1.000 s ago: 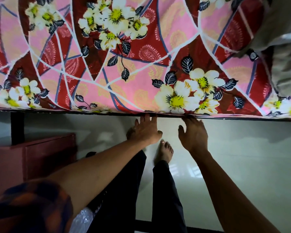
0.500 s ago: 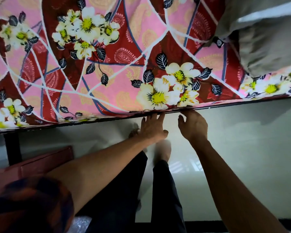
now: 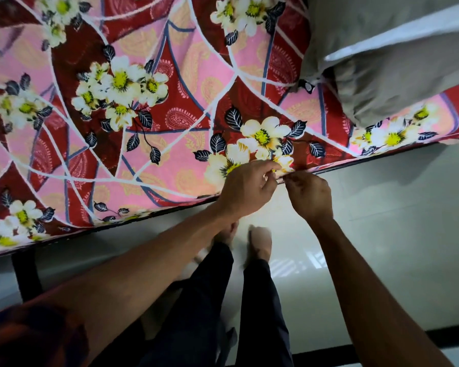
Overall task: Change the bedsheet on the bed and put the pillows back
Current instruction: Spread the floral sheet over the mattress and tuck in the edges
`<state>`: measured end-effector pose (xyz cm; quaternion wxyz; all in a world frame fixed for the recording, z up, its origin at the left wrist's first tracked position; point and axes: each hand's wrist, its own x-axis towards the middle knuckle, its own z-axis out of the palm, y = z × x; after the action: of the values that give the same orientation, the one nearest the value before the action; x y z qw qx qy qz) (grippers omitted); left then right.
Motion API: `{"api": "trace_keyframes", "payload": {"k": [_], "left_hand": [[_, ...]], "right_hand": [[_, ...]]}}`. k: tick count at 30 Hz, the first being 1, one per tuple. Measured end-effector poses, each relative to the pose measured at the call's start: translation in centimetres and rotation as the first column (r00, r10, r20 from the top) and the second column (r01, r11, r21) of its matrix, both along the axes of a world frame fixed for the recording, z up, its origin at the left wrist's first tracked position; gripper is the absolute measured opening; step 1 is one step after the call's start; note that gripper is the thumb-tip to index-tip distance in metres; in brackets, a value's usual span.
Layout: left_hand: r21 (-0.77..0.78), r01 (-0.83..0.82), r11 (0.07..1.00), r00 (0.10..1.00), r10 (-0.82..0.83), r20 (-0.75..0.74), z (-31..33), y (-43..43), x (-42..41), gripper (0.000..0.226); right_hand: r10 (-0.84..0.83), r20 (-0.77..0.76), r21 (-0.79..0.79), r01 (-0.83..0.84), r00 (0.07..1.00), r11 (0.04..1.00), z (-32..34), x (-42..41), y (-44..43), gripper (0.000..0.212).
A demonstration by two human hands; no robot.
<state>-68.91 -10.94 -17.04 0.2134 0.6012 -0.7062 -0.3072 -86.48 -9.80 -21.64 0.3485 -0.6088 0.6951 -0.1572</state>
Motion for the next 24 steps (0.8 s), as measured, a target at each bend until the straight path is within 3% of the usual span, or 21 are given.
{"api": "trace_keyframes", "payload": {"k": [3, 5, 8, 10, 14, 20, 24], "left_hand": [[-0.148, -0.026, 0.989, 1.000, 0.026, 0.001, 0.7, -2.6, 1.3, 0.030], [-0.191, -0.011, 0.982, 0.994, 0.032, 0.108, 0.4, -3.9, 2.4, 0.045], [-0.140, 0.019, 0.990, 0.961, 0.021, 0.274, -0.3, -5.3, 3.3, 0.066], [-0.083, 0.069, 0.994, 0.934, -0.035, 0.355, -0.8, -5.8, 3.2, 0.069], [0.042, 0.164, 0.986, 0.896, -0.167, 0.412, -2.1, -5.5, 2.2, 0.069], [-0.092, 0.283, 0.955, 0.929, -0.249, 0.274, -1.9, -3.9, -0.9, 0.038], [-0.168, 0.377, 0.911, 0.921, -0.351, 0.166, -0.9, -6.0, -7.0, 0.031]], "right_hand": [[-0.070, 0.110, -0.150, 0.086, 0.991, 0.985, 3.4, 1.1, -1.5, 0.017], [-0.044, 0.114, -0.258, 0.073, 0.993, 0.963, 4.8, 1.8, -3.1, 0.015], [0.104, -0.046, -0.353, -0.114, 0.994, 0.929, 4.7, 2.8, -5.9, 0.023], [0.198, -0.165, -0.333, -0.244, 0.966, 0.911, 3.6, 3.0, -7.4, 0.032], [0.219, -0.284, -0.289, -0.301, 0.934, 0.909, 1.4, 0.7, -7.4, 0.037], [0.010, -0.321, -0.364, -0.133, 0.947, 0.922, 0.9, -8.7, -4.7, 0.026], [-0.028, -0.296, -0.475, -0.122, 0.955, 0.871, 1.8, -18.1, -7.7, 0.026]]}}
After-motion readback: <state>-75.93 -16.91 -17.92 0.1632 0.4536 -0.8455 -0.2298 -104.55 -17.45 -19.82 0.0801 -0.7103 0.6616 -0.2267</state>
